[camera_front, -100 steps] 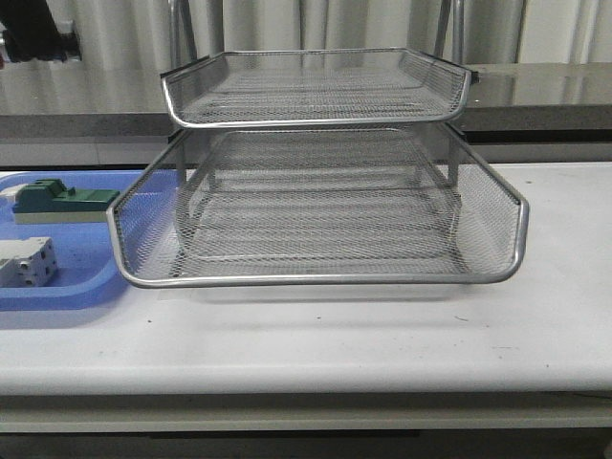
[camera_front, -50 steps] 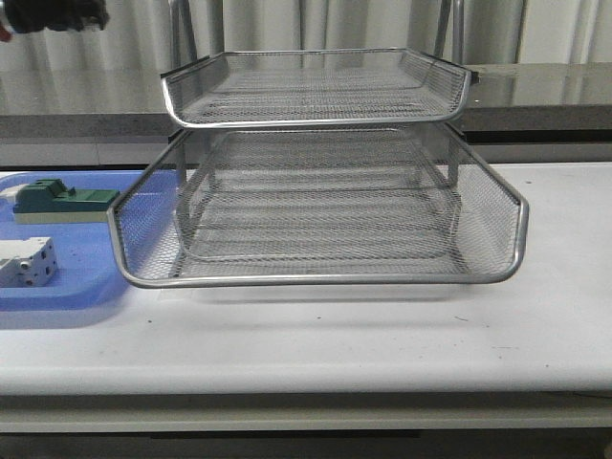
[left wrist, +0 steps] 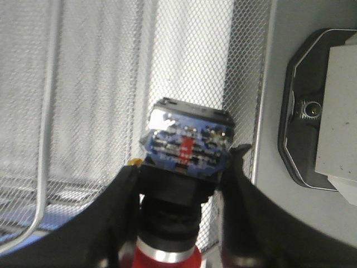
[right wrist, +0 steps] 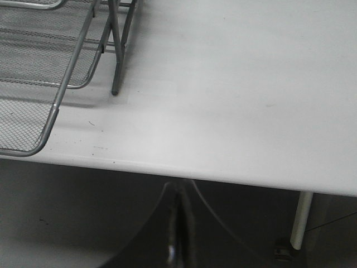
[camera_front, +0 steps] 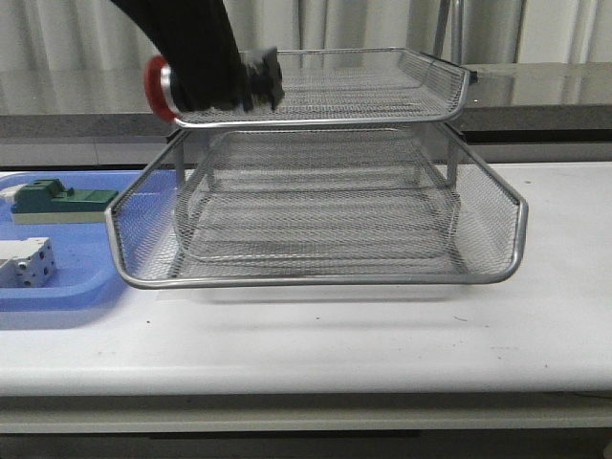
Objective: Place button on rack with both arms
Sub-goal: 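Lift the red button with the left gripper toward the rack, then lower the button into the pulled-out middle tray and open left gripper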
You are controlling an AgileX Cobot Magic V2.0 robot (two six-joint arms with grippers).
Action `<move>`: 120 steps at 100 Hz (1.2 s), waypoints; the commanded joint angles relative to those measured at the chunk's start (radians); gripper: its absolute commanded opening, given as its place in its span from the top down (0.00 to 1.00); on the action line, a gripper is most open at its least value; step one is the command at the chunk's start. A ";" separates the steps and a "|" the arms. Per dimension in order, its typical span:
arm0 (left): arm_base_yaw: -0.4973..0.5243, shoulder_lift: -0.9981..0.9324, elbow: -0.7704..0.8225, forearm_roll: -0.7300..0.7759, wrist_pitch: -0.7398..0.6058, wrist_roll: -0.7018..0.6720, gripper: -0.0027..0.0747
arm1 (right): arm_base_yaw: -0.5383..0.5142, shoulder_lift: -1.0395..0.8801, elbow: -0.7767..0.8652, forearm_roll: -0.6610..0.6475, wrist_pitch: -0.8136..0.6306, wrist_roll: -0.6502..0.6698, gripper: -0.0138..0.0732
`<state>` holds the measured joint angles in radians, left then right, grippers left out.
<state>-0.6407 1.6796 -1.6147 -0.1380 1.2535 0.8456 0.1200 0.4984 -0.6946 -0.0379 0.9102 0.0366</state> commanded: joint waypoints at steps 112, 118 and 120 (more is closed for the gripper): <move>-0.035 0.121 -0.025 -0.062 -0.178 -0.010 0.39 | -0.003 0.004 -0.037 -0.010 -0.064 -0.001 0.92; -0.035 0.121 -0.025 -0.062 -0.178 -0.010 0.39 | -0.003 0.004 -0.037 -0.010 -0.064 -0.001 0.92; -0.035 0.121 -0.025 -0.062 -0.177 -0.010 0.39 | -0.003 0.004 -0.037 -0.010 -0.064 -0.001 0.92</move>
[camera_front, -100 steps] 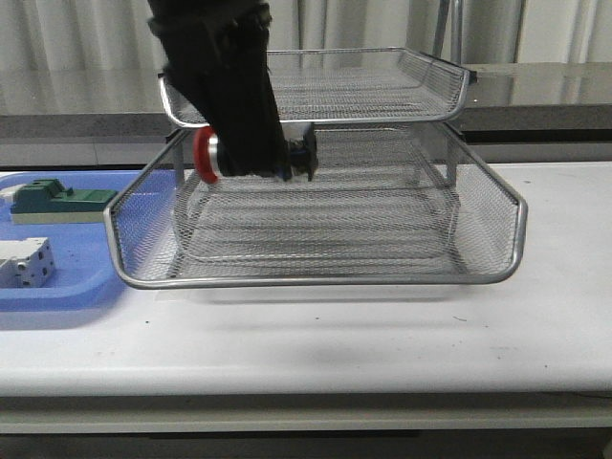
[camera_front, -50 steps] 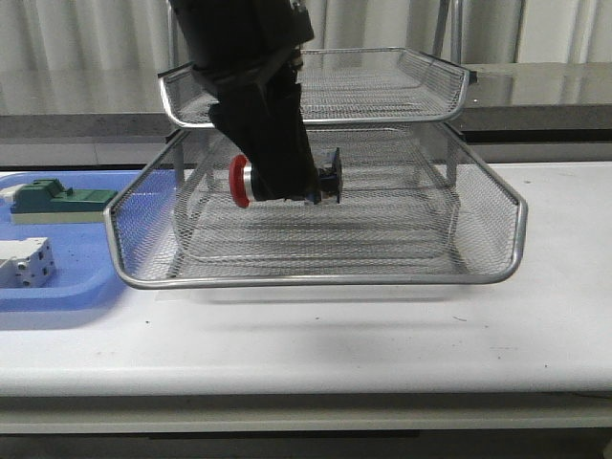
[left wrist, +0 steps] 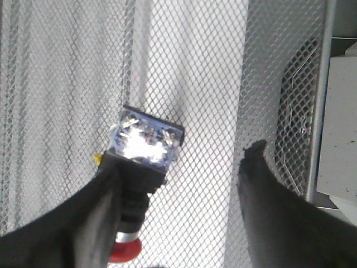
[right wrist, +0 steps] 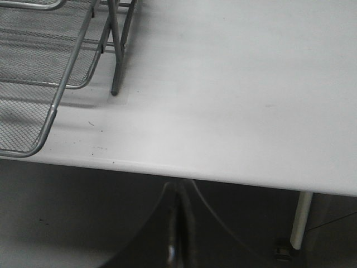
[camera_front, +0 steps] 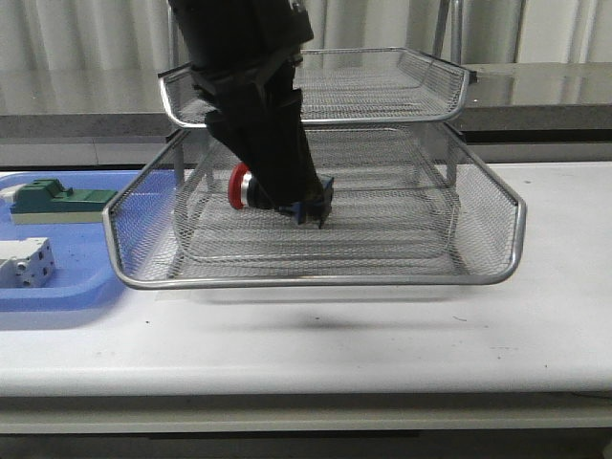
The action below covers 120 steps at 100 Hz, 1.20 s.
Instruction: Place button on rack with both arms
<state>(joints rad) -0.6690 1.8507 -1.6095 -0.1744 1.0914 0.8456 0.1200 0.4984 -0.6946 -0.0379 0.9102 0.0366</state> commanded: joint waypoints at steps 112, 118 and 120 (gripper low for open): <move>0.503 -0.554 0.056 -0.054 -0.025 -0.219 0.40 | -0.003 0.004 -0.037 -0.010 -0.064 -0.001 0.92; 0.542 -0.597 0.108 -0.077 -0.070 -0.219 0.40 | -0.003 0.004 -0.037 -0.010 -0.064 -0.001 0.92; 0.556 -0.612 0.121 -0.088 -0.097 -0.219 0.40 | -0.003 0.004 -0.037 -0.010 -0.064 -0.001 0.92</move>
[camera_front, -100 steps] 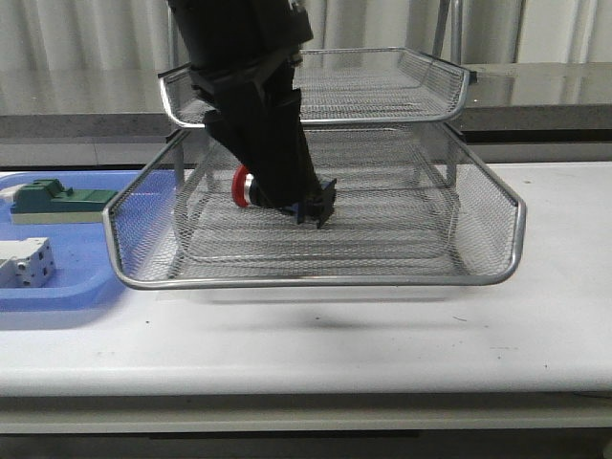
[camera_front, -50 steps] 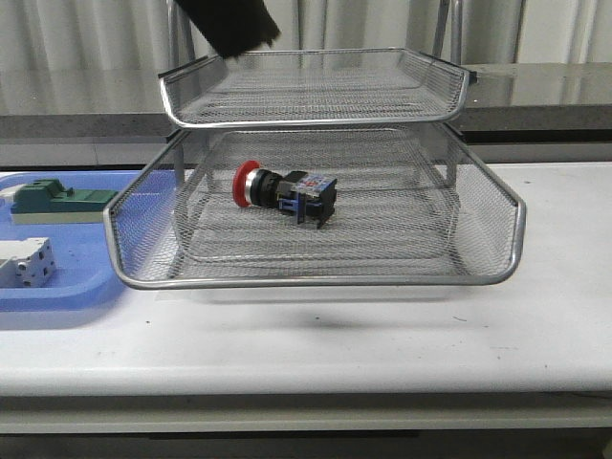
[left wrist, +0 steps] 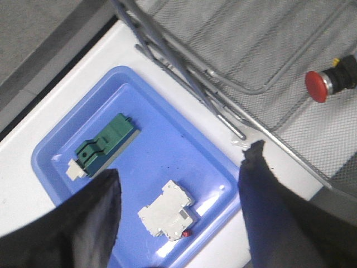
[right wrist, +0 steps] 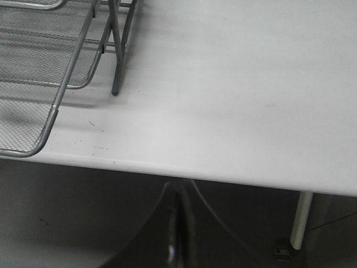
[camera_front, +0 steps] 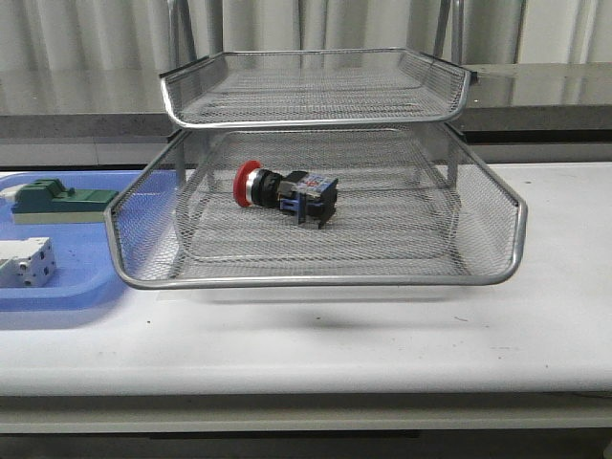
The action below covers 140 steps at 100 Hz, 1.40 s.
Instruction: Place button on rack with both arms
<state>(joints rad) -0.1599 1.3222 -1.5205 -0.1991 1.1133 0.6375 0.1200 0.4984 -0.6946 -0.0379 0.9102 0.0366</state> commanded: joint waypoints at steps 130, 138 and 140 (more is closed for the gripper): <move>0.125 -1.068 1.248 -0.467 -1.093 -0.011 0.39 | -0.003 0.004 -0.037 -0.010 -0.064 -0.001 0.92; 0.125 -1.068 1.250 -0.476 -1.093 -0.011 0.40 | -0.003 0.004 -0.037 -0.010 -0.064 -0.001 0.92; 0.125 -1.068 1.250 -0.476 -1.093 -0.011 0.40 | -0.003 0.004 -0.037 -0.010 -0.064 -0.001 0.92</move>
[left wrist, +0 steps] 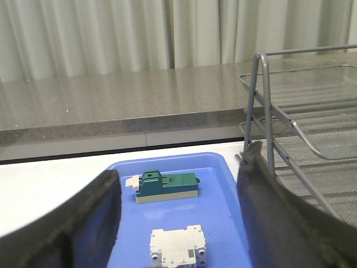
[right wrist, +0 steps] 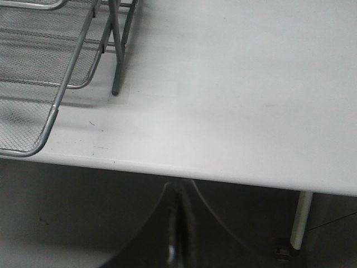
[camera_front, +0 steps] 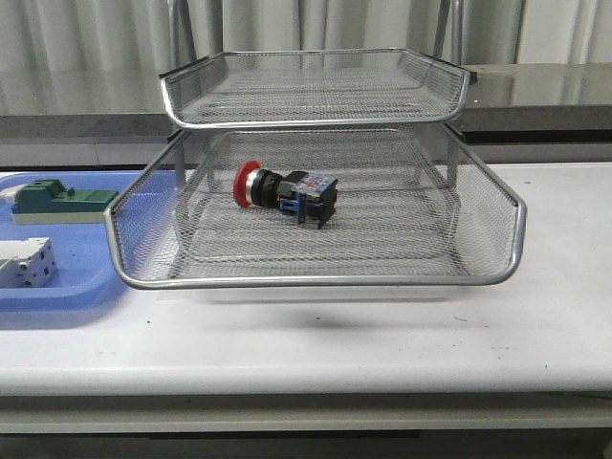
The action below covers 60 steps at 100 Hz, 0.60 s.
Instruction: Place button on rack with both arms
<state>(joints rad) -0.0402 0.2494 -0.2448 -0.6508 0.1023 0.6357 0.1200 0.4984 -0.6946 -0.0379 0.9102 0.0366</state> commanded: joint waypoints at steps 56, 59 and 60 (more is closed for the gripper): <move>0.005 0.005 -0.025 -0.025 -0.080 -0.009 0.66 | -0.003 0.004 -0.037 -0.010 -0.064 -0.001 0.92; 0.005 0.005 -0.025 -0.025 -0.080 -0.009 0.71 | -0.003 0.004 -0.037 -0.010 -0.064 -0.001 0.92; 0.005 0.005 -0.025 -0.025 -0.080 -0.009 0.74 | -0.003 0.004 -0.037 -0.010 -0.064 -0.001 0.92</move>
<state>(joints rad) -0.0402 0.2489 -0.2426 -0.6616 0.0917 0.6357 0.1200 0.4984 -0.6946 -0.0379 0.9102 0.0366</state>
